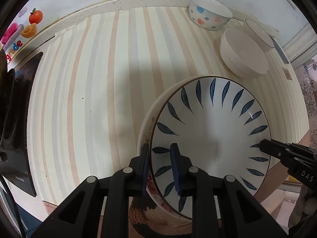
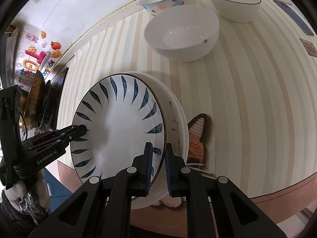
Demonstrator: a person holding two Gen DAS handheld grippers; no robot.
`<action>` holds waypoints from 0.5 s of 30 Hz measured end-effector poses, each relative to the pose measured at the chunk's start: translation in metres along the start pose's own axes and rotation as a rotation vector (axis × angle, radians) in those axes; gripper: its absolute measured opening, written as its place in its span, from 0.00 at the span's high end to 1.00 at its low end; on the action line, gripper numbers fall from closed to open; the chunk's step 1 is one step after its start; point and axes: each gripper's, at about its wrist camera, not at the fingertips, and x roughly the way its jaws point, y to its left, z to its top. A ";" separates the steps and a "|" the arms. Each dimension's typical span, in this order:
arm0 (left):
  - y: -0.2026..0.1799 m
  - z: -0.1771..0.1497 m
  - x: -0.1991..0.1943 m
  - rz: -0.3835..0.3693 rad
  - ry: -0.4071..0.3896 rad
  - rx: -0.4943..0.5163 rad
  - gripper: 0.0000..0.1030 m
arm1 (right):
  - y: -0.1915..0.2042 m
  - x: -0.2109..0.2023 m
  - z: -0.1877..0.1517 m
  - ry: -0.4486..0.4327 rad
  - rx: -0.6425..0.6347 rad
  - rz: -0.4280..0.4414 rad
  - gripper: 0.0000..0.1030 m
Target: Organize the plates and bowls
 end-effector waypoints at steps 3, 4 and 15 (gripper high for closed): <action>-0.002 0.000 0.003 0.007 0.007 0.004 0.82 | -0.002 0.001 0.000 0.003 -0.001 -0.003 0.87; -0.001 0.000 0.004 0.009 0.009 0.005 0.82 | -0.001 0.002 0.000 0.004 0.001 -0.001 0.87; -0.005 -0.002 0.013 0.015 0.019 0.011 0.82 | -0.007 0.005 0.002 0.008 0.019 0.017 0.85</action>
